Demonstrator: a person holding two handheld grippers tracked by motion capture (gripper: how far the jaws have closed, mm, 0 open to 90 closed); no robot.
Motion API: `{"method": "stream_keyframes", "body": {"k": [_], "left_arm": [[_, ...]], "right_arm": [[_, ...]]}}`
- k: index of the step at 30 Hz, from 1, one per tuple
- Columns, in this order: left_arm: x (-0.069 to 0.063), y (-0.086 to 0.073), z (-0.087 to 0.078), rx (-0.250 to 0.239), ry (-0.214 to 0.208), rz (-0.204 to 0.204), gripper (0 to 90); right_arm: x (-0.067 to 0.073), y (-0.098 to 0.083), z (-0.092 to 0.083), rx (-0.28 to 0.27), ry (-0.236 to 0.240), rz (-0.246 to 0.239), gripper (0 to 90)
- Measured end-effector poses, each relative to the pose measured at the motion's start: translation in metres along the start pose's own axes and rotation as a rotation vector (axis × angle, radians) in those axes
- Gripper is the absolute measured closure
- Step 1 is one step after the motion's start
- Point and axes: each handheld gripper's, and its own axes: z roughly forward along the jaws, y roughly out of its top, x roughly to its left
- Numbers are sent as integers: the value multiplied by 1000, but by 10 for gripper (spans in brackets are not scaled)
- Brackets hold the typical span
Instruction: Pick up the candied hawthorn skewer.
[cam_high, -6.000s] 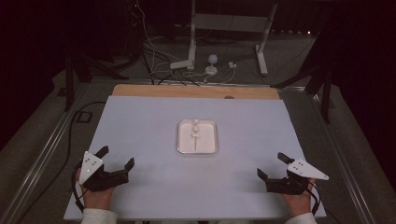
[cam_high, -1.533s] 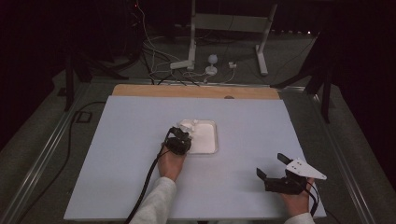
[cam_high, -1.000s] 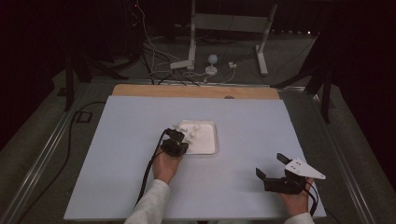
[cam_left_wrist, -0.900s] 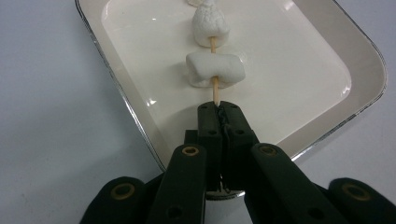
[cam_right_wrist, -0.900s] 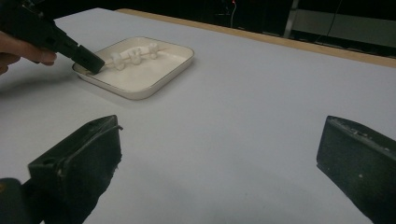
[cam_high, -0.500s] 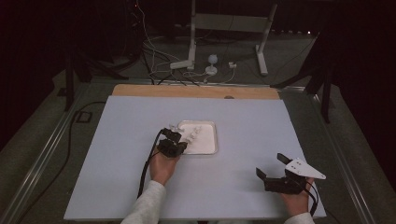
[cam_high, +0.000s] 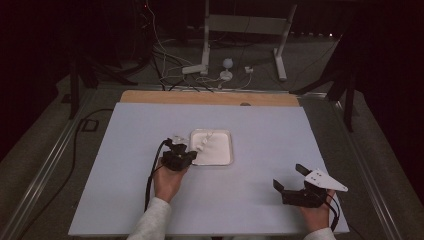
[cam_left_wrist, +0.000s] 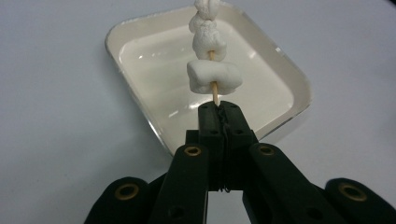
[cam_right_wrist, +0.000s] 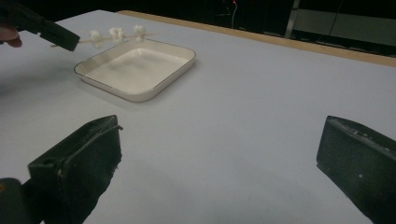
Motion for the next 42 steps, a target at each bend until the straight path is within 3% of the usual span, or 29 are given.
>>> {"method": "stream_keyframes", "body": {"k": [12,20,26,31,42], "left_arm": [[1,-8,-22,-95,-20,30,900],[3,-18,-33,-146,-44,50,900],[3,-23,-41,-180,-71,65,900],[5,-24,-47,-202,-86,52,900],[-3,-23,-52,-219,-121,101,900]], "right_arm": [[2,3,2,-4,11,15,1],[6,21,4,-9,23,27,1],[11,38,16,-26,84,29,2],[19,53,34,-16,135,26,1],[35,88,66,-12,211,12,2]]}}
